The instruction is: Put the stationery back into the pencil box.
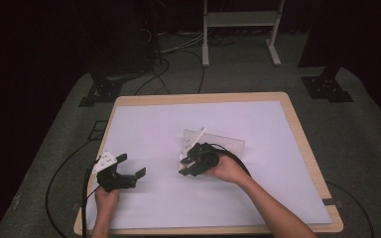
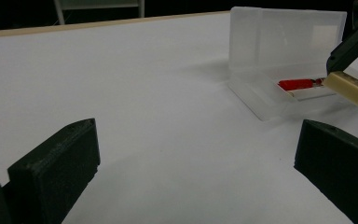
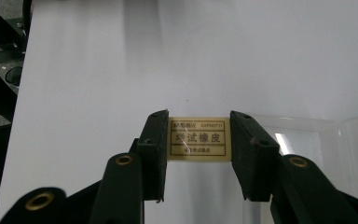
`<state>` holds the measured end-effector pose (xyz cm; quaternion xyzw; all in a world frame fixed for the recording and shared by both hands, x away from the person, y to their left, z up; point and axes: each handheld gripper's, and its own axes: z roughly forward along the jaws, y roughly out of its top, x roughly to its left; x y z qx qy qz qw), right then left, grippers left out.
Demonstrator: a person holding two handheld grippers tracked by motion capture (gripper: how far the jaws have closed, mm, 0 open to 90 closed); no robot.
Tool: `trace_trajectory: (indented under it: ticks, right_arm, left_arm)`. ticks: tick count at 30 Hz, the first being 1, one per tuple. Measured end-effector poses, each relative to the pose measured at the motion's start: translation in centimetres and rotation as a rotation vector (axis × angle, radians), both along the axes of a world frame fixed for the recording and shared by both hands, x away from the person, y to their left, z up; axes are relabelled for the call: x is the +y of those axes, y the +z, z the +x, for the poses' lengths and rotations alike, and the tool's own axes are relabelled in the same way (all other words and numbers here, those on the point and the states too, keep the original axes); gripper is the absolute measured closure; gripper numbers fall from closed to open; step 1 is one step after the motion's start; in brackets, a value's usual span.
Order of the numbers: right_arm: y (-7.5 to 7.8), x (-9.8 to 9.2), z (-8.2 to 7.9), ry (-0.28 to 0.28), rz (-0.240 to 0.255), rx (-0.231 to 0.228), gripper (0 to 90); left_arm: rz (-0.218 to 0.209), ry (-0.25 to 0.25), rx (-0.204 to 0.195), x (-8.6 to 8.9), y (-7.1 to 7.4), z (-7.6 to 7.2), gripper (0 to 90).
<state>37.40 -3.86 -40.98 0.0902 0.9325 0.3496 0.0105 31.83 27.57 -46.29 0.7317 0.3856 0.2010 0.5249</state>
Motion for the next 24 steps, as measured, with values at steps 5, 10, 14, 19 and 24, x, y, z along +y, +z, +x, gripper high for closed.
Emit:
trace_trajectory:
  ticks: [5, 10, 14, 19, 24]
  right_arm:
    - [0.0, -0.3, 0.4, -0.015, 0.009, 0.000, 58.4]
    - [-0.2, -0.5, 0.9, -0.025, 0.013, -0.003, 58.3]
    - [-0.3, -0.6, 1.3, -0.039, 0.017, -0.003, 58.4]
    - [-0.3, -0.6, 1.9, -0.046, 0.006, -0.006, 58.4]
    - [-0.3, -0.3, 2.2, -0.049, 0.000, -0.011, 58.3]
  left_arm:
    - [0.004, -0.001, 0.000, 0.0, 0.0, 0.0, 0.0]
    - [0.003, 0.000, 0.000, 0.0, 0.0, 0.0, 0.0]
    - [0.006, -0.001, -0.002, 0.0, 0.0, 0.0, 0.0]
    - [0.007, -0.002, -0.002, 0.0, 0.0, 0.0, 0.0]
    - [0.006, -0.002, -0.003, 0.0, 0.0, 0.0, 0.0]
